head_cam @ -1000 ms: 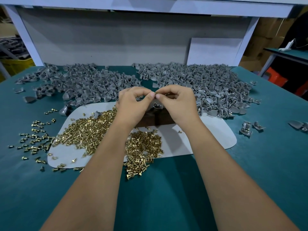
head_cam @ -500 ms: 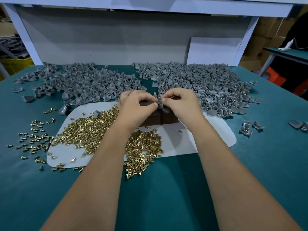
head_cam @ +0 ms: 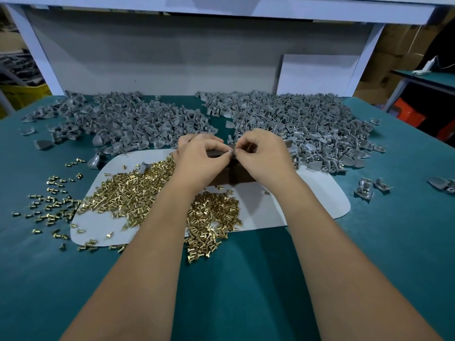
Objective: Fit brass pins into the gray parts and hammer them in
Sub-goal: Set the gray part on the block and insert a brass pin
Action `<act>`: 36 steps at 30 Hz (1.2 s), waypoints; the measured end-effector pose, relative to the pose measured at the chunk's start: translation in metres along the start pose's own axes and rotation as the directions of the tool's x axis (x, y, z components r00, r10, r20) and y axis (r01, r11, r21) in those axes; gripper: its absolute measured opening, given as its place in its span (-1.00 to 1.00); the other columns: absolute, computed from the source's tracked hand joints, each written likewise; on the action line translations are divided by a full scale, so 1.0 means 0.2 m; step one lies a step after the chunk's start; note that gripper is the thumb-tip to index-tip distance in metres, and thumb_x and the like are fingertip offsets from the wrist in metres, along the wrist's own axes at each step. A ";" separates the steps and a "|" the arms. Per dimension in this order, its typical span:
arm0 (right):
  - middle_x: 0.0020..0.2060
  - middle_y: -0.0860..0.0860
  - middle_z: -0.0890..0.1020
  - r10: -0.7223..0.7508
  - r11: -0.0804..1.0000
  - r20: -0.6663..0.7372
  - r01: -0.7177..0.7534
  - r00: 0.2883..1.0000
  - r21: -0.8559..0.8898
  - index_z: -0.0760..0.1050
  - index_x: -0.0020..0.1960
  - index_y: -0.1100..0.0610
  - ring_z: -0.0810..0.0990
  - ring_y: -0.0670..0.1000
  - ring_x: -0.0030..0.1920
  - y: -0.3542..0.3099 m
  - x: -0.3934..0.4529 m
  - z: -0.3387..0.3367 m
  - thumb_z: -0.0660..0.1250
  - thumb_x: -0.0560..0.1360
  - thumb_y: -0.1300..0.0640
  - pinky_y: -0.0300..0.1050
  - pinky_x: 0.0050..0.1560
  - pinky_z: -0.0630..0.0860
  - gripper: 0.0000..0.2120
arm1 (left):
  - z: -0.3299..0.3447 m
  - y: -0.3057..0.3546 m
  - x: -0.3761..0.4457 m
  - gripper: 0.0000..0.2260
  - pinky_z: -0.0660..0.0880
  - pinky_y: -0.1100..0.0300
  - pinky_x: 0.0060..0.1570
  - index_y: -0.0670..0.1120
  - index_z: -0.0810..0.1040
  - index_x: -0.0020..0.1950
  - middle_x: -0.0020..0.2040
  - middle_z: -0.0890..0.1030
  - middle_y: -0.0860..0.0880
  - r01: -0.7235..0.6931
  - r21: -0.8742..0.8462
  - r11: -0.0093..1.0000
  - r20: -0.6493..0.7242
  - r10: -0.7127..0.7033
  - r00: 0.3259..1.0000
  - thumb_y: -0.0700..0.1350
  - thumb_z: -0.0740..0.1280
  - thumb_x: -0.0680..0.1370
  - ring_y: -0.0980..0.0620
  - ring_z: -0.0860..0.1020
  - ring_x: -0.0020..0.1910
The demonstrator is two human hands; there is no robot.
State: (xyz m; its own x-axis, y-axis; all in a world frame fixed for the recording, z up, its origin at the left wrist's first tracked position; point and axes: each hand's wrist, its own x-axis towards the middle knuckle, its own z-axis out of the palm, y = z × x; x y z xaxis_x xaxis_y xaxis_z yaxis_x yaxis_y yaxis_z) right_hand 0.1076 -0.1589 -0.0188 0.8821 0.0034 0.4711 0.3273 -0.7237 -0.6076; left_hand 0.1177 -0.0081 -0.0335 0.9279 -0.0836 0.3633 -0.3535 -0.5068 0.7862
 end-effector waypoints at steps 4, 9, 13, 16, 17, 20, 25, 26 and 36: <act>-0.25 -0.12 0.56 0.022 0.999 -0.010 -0.023 1.000 -0.038 0.51 -0.31 -0.03 0.52 0.00 -0.09 -0.02 0.00 0.03 0.35 0.40 0.15 -0.02 -0.08 0.53 -0.87 | 0.00 0.00 -0.01 -0.75 0.27 -0.14 0.38 0.31 0.57 -0.25 -0.06 0.52 0.32 -0.016 0.008 1.000 -0.018 0.016 1.000 -0.05 0.47 0.49 -0.04 0.33 0.35; -0.22 -0.11 0.57 0.027 1.000 -0.025 -0.027 0.999 -0.005 0.50 -0.29 -0.02 0.51 0.01 -0.04 0.00 -0.01 0.04 0.36 0.42 0.16 0.00 -0.05 0.51 -0.86 | 0.00 0.01 -0.02 -0.75 0.32 -0.11 0.36 0.32 0.55 -0.27 -0.06 0.52 0.32 0.001 0.014 1.000 -0.042 -0.001 0.999 -0.01 0.48 0.48 -0.04 0.36 0.35; -0.23 -0.15 0.54 -0.019 1.000 -0.032 0.019 0.999 -0.007 0.52 -0.25 -0.03 0.49 -0.02 -0.05 0.01 -0.02 0.03 0.37 0.43 0.17 -0.05 -0.05 0.50 -0.86 | 0.00 0.01 -0.03 -0.81 0.31 -0.12 0.36 0.30 0.57 -0.25 -0.05 0.52 0.32 0.017 0.022 1.000 -0.026 -0.017 1.000 0.02 0.48 0.48 -0.03 0.33 0.35; -0.21 -0.16 0.57 0.001 0.999 -0.003 -0.001 1.000 0.034 0.57 -0.21 -0.03 0.52 -0.06 -0.06 0.03 -0.02 0.02 0.36 0.44 0.19 -0.09 -0.02 0.49 -0.87 | -0.01 0.01 -0.03 -0.83 0.27 -0.13 0.37 0.29 0.57 -0.22 -0.05 0.52 0.33 0.021 0.043 0.999 -0.021 -0.020 1.000 0.03 0.48 0.48 -0.01 0.30 0.36; -0.19 -0.16 0.60 0.058 0.993 0.004 -0.058 0.998 0.099 0.59 -0.20 -0.05 0.54 -0.09 -0.07 0.03 -0.03 0.01 0.35 0.44 0.19 -0.11 0.00 0.49 -0.85 | -0.01 0.01 -0.02 -0.82 0.24 -0.13 0.38 0.30 0.56 -0.22 -0.05 0.51 0.33 0.015 0.058 0.998 -0.020 -0.014 1.000 0.03 0.47 0.49 -0.01 0.28 0.35; -0.17 -0.16 0.67 0.261 0.891 0.017 -0.247 0.965 0.381 0.64 -0.19 -0.06 0.59 -0.14 -0.06 0.02 -0.02 -0.01 0.28 0.48 0.21 -0.15 0.03 0.49 -0.77 | -0.01 0.01 -0.02 -0.80 0.19 -0.10 0.38 0.32 0.54 -0.26 -0.06 0.49 0.35 0.013 0.090 0.996 -0.017 -0.011 1.000 0.05 0.46 0.49 0.00 0.24 0.34; -0.22 -0.17 0.64 0.227 0.904 0.027 -0.221 0.974 0.367 0.64 -0.19 -0.03 0.56 -0.17 -0.12 0.00 -0.03 -0.02 0.36 0.46 0.20 -0.26 -0.07 0.45 -0.84 | -0.01 0.01 -0.01 -0.81 0.19 -0.07 0.35 0.31 0.54 -0.24 -0.05 0.49 0.34 0.008 0.105 0.994 -0.010 -0.007 1.000 0.06 0.45 0.51 -0.01 0.24 0.34; -0.22 -0.18 0.63 0.211 0.916 0.024 -0.207 0.977 0.343 0.64 -0.19 -0.04 0.55 -0.20 -0.14 0.00 -0.03 -0.02 0.38 0.45 0.19 -0.30 -0.11 0.42 -0.86 | -0.01 0.00 -0.01 -0.82 0.19 -0.08 0.35 0.31 0.54 -0.23 -0.04 0.50 0.33 0.006 0.107 0.994 -0.011 -0.005 1.000 0.06 0.44 0.51 -0.01 0.24 0.34; -0.17 -0.08 0.59 0.155 0.970 0.000 -0.153 0.988 0.191 0.59 -0.18 0.06 0.53 -0.07 -0.10 -0.01 -0.02 0.03 0.40 0.46 0.21 -0.17 -0.04 0.44 -0.92 | 0.00 -0.01 -0.01 -0.94 0.19 -0.12 0.38 0.22 0.62 -0.12 0.02 0.54 0.22 0.013 0.088 0.996 -0.020 -0.011 1.000 0.05 0.46 0.50 -0.04 0.24 0.36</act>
State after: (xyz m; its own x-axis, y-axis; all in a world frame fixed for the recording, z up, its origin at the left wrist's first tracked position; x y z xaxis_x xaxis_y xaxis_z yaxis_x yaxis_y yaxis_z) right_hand 0.1052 -0.1528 -0.0231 0.9221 -0.1094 0.3711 0.2475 -0.5704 -0.7832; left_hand 0.1164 -0.0067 -0.0354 0.9293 -0.0605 0.3643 -0.3295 -0.5812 0.7441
